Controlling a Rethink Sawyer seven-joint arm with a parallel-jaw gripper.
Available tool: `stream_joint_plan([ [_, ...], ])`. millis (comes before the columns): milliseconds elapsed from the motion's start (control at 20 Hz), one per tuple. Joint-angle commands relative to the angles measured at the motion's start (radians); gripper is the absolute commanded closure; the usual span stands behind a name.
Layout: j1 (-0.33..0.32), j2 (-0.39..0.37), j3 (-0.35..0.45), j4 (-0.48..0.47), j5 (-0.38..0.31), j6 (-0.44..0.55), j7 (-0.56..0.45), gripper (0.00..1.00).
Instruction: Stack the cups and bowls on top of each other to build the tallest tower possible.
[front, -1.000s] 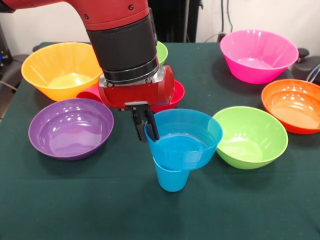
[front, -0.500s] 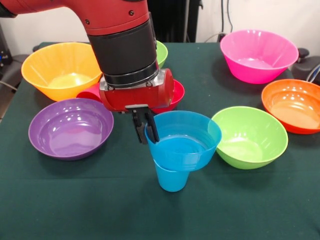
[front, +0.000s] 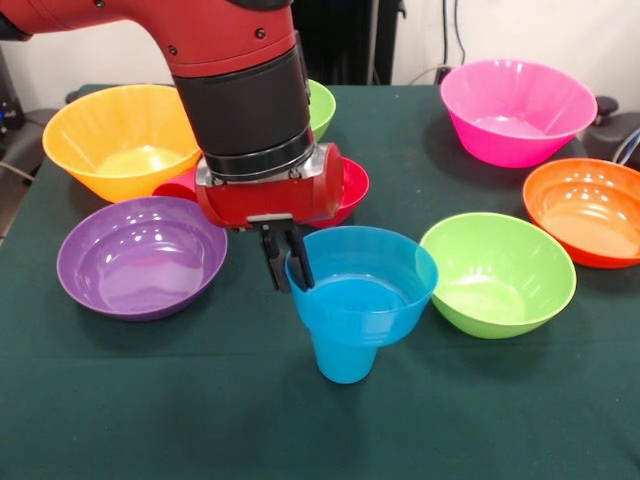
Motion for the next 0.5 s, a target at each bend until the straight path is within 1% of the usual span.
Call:
stream_joint_plan([
  [50,0.013,0.02,-0.02,-0.039,-0.095,0.107,-0.34,1.0],
  [500,0.0,0.022,-0.022,-0.033,-0.101,0.114,-0.353,1.0],
])
